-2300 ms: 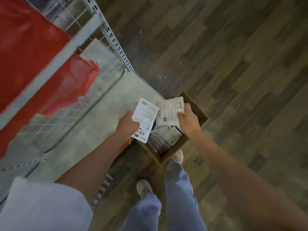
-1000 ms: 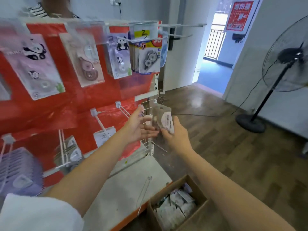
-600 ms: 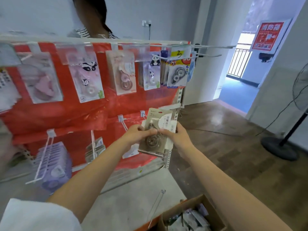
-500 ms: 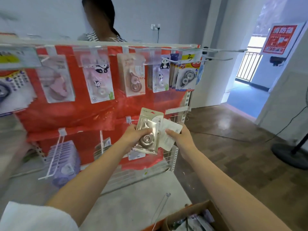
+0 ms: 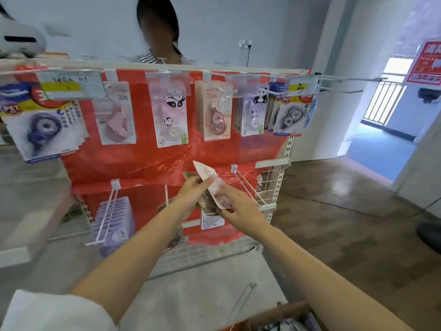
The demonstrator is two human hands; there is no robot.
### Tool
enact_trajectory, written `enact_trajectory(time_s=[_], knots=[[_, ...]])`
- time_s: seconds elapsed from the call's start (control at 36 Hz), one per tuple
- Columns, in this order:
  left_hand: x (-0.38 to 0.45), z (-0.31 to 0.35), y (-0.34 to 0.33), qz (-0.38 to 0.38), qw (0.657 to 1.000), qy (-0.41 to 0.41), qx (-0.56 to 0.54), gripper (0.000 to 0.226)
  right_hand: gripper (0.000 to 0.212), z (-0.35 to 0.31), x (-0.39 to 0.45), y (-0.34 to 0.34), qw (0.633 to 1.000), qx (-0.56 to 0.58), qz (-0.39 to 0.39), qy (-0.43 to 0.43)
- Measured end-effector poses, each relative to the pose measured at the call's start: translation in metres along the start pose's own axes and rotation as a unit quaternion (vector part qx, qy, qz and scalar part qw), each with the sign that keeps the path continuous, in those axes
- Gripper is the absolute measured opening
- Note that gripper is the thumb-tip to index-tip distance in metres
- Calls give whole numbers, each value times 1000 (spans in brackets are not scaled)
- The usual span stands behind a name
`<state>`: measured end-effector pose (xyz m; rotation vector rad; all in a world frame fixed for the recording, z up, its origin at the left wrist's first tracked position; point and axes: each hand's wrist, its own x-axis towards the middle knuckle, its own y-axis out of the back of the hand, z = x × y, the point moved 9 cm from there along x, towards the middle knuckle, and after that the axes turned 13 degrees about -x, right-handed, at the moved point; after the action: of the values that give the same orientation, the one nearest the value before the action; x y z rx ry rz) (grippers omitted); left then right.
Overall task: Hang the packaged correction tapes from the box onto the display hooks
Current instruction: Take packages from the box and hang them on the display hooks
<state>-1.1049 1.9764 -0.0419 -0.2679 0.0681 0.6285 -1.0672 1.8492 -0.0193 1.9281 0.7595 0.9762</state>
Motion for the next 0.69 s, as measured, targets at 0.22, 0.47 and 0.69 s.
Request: enact_trajectory(time_s=[0.22, 0.47, 0.69], knots=[[12, -6, 4, 20, 999, -17, 20, 24, 33, 2, -9, 0, 995, 77, -59, 1], [1, -7, 0, -21, 998, -36, 36, 21, 49, 51, -5, -5, 941, 240, -15, -237], [-2, -18, 13, -28, 983, -70, 165, 18, 26, 67, -19, -46, 889, 363, -39, -277]])
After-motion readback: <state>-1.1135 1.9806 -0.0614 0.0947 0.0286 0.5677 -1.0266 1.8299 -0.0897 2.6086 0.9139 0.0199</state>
